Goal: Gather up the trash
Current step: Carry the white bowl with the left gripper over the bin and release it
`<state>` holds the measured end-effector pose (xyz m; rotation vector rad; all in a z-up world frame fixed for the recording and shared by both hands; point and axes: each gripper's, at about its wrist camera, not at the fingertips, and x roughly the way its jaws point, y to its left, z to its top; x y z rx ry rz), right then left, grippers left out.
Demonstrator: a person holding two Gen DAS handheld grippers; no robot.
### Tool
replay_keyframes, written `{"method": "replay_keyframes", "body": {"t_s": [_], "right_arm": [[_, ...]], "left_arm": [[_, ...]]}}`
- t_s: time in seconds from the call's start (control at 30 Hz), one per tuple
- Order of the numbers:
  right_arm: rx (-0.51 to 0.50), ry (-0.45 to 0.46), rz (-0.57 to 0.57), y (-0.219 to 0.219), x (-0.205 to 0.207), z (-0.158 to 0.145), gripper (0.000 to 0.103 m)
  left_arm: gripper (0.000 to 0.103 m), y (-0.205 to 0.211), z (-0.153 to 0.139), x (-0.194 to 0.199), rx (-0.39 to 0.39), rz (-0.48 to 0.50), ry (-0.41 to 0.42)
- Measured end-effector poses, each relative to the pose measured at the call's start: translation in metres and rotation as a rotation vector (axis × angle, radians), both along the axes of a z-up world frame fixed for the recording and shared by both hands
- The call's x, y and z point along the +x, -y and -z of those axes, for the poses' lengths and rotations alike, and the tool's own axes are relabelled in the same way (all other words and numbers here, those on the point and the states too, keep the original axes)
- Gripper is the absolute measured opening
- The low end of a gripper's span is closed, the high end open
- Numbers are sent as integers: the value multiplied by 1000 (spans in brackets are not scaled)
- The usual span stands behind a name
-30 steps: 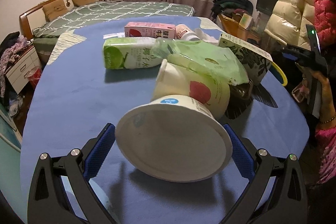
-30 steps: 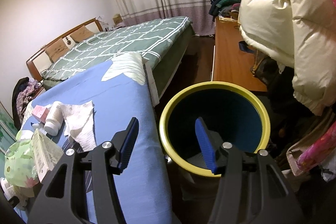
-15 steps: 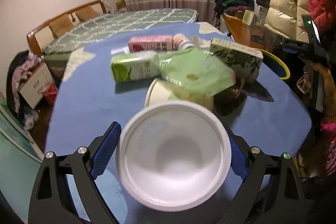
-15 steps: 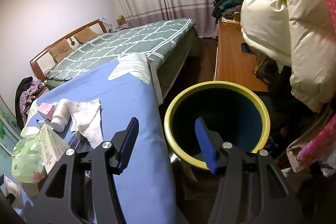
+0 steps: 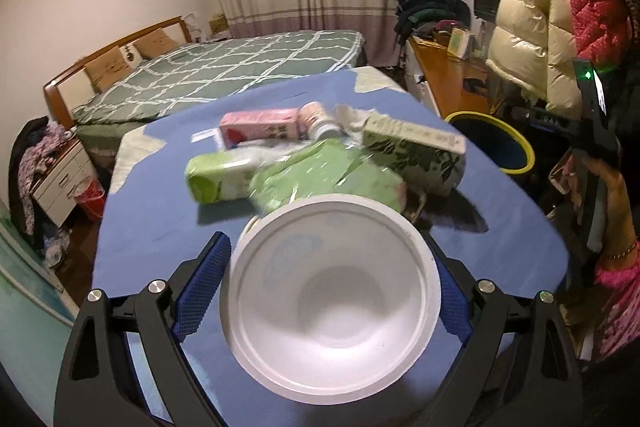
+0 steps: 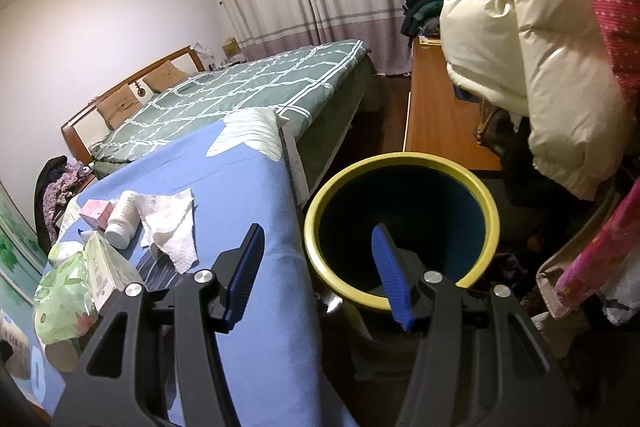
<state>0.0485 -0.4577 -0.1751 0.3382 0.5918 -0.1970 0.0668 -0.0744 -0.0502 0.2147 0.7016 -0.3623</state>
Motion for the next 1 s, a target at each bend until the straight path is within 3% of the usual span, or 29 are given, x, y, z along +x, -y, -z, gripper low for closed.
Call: {"method": "replay_keyframes", "body": {"t_s": [0.27, 0.57, 0.8, 1.0], "right_arm": [[13, 22, 37, 24, -24, -2, 54], [9, 30, 94, 56, -58, 0, 54], [0, 14, 123, 69, -80, 6, 54], [18, -6, 143, 83, -88, 15, 54]], "left_arm": [[90, 75, -15, 35, 14, 132, 27], [90, 204, -31, 81, 11, 289, 36], [90, 314, -9, 125, 34, 352, -21], [90, 378, 25, 158, 54, 357, -92]]}}
